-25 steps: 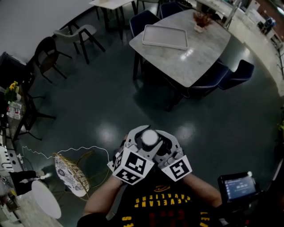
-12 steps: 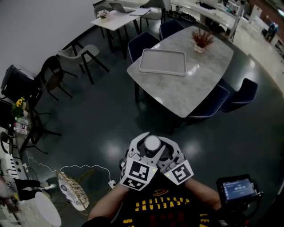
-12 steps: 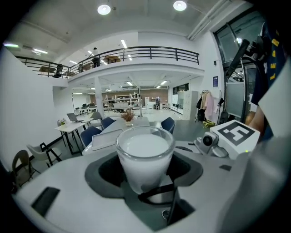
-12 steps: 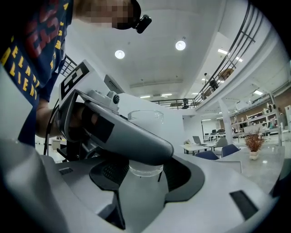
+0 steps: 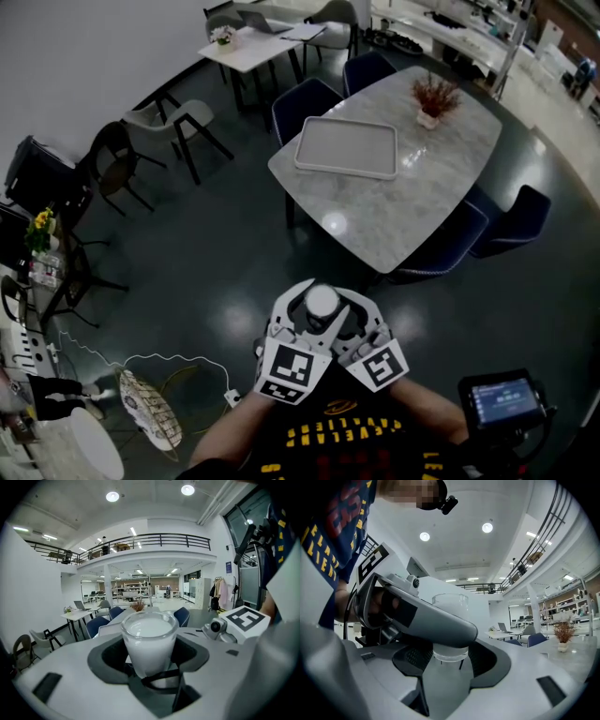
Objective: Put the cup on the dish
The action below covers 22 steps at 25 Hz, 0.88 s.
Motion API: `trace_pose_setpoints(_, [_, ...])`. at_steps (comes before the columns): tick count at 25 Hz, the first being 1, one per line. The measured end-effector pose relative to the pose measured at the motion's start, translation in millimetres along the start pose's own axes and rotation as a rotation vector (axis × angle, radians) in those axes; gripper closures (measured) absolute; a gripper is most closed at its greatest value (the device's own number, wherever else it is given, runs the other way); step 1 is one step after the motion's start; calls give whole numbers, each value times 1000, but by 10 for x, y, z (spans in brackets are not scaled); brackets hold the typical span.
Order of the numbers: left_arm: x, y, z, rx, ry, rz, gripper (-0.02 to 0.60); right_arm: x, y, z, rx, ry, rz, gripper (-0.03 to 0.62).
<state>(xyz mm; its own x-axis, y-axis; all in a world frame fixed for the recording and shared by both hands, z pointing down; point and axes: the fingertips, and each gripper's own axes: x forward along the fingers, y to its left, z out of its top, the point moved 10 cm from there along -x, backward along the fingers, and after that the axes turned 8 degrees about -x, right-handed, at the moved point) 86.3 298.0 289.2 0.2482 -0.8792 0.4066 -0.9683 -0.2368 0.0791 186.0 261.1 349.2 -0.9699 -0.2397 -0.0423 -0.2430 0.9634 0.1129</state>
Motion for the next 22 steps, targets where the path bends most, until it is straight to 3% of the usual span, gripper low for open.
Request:
trace_pose_setpoints(9, [557,609,203,39,-28,-122,325,533,-505,-114,-43,16,-103,355])
trace_pose_setpoints(22, [1249,1859,657,129,-10,-319,325,1719,-1118,-118,-52,137,-304,355])
